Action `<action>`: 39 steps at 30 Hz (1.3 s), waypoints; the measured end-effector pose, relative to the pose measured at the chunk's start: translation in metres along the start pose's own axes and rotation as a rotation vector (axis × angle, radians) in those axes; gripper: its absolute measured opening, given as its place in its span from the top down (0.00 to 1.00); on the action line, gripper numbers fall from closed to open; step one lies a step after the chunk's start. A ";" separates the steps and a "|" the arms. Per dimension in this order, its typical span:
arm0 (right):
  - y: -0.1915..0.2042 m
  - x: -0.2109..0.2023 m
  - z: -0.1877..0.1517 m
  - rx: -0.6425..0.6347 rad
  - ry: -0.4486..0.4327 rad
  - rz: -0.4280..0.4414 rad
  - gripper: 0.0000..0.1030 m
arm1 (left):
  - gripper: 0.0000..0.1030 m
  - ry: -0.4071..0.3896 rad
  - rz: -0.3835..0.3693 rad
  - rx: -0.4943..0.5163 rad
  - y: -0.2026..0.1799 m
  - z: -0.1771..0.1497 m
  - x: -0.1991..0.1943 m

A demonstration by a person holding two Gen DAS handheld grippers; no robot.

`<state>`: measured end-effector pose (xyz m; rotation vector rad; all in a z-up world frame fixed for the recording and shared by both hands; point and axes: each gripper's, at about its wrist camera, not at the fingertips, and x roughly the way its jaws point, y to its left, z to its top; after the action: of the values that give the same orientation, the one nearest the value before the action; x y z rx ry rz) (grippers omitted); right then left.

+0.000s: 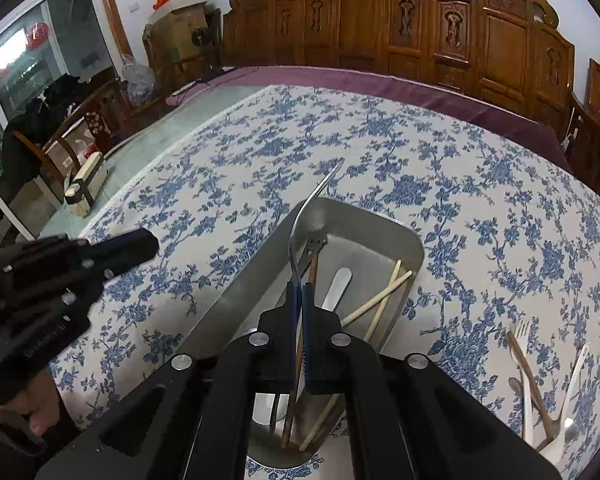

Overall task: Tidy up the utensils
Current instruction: 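Carry the metal fork into the grey tray with the right gripper, then release the fork in the tray and move the right gripper to the pile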

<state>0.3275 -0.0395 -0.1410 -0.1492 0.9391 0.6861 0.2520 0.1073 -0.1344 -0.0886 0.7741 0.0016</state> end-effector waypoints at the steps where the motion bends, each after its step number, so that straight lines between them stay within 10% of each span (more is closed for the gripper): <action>1: 0.000 0.002 -0.001 -0.001 0.005 -0.004 0.97 | 0.97 0.000 -0.001 -0.002 0.001 0.000 0.000; 25: -0.019 0.023 -0.014 0.037 0.082 -0.056 0.96 | 0.97 0.009 -0.021 0.027 -0.008 -0.003 0.001; 39: -0.044 -0.064 -0.054 0.089 -0.033 -0.106 0.96 | 0.97 -0.007 -0.058 0.070 -0.029 -0.004 -0.010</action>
<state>0.2911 -0.1259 -0.1305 -0.1078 0.9221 0.5468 0.2434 0.0788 -0.1282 -0.0451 0.7641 -0.0803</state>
